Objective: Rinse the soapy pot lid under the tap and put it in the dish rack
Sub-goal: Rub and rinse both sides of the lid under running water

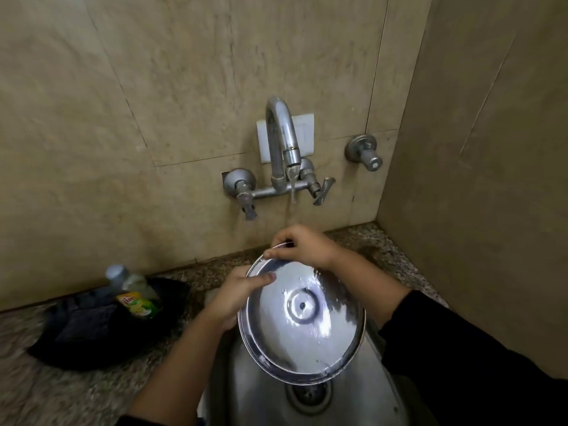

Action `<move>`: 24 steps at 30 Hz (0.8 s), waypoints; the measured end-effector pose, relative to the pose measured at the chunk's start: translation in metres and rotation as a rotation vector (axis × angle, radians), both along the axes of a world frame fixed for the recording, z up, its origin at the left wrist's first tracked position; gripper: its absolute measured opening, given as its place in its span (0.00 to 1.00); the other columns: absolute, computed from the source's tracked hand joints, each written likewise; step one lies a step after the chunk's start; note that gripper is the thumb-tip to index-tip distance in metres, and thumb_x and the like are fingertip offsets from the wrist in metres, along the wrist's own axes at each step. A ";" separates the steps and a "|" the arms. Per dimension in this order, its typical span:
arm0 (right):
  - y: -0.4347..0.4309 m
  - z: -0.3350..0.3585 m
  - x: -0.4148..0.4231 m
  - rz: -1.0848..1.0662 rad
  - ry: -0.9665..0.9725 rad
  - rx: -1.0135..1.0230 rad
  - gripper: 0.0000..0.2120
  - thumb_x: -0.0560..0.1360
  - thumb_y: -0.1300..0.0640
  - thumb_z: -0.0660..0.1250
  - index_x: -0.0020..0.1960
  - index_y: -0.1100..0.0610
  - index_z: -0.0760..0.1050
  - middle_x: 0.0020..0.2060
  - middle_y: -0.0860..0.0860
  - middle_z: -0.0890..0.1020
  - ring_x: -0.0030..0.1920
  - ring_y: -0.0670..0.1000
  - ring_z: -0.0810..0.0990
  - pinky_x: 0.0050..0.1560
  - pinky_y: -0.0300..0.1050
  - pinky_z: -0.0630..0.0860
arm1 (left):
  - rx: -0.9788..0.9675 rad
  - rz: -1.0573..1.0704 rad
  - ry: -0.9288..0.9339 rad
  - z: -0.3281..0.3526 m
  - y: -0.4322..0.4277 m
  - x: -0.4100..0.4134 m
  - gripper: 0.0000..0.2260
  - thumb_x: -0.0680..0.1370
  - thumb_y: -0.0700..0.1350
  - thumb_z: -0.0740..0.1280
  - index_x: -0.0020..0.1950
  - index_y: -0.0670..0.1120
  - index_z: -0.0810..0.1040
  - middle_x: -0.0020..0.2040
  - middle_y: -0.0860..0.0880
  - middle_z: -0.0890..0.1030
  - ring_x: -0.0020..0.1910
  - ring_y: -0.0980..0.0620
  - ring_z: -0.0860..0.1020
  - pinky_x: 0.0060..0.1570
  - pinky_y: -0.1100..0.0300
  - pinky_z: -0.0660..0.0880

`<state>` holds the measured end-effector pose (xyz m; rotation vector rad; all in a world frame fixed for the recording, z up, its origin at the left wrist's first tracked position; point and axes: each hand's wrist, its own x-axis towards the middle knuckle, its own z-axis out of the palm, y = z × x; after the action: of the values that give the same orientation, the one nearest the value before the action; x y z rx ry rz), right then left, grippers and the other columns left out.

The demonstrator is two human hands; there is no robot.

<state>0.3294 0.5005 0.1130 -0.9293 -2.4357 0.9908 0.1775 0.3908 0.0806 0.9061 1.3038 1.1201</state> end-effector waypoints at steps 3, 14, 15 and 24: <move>0.009 -0.008 0.021 -0.152 0.152 -0.117 0.18 0.74 0.48 0.70 0.40 0.65 0.78 0.33 0.57 0.79 0.34 0.51 0.75 0.39 0.46 0.71 | -0.004 0.149 -0.019 -0.007 -0.007 0.004 0.09 0.74 0.37 0.69 0.53 0.37 0.82 0.47 0.38 0.85 0.45 0.39 0.83 0.49 0.48 0.78; 0.008 -0.012 0.020 -0.187 0.211 -0.118 0.11 0.72 0.50 0.72 0.37 0.56 0.80 0.32 0.49 0.81 0.35 0.46 0.77 0.41 0.45 0.74 | 0.072 0.153 -0.012 -0.003 -0.002 0.009 0.05 0.74 0.37 0.69 0.48 0.41 0.83 0.44 0.42 0.86 0.42 0.44 0.83 0.43 0.55 0.79; 0.011 -0.015 0.027 -0.273 0.267 -0.156 0.12 0.73 0.50 0.71 0.36 0.58 0.79 0.31 0.51 0.80 0.35 0.47 0.77 0.41 0.47 0.74 | 0.069 0.207 -0.049 -0.007 -0.005 0.007 0.05 0.74 0.38 0.69 0.49 0.41 0.83 0.44 0.42 0.86 0.42 0.44 0.83 0.44 0.54 0.79; -0.013 -0.012 -0.003 -0.038 0.037 0.159 0.12 0.71 0.44 0.71 0.43 0.54 0.82 0.38 0.47 0.83 0.41 0.47 0.80 0.42 0.45 0.73 | 0.099 -0.044 0.156 0.007 0.014 0.004 0.10 0.75 0.37 0.68 0.54 0.34 0.81 0.45 0.41 0.85 0.42 0.48 0.83 0.43 0.62 0.79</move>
<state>0.3263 0.4878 0.1008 -0.8913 -2.4157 0.7807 0.1816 0.4046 0.0873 1.1090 1.3570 1.1049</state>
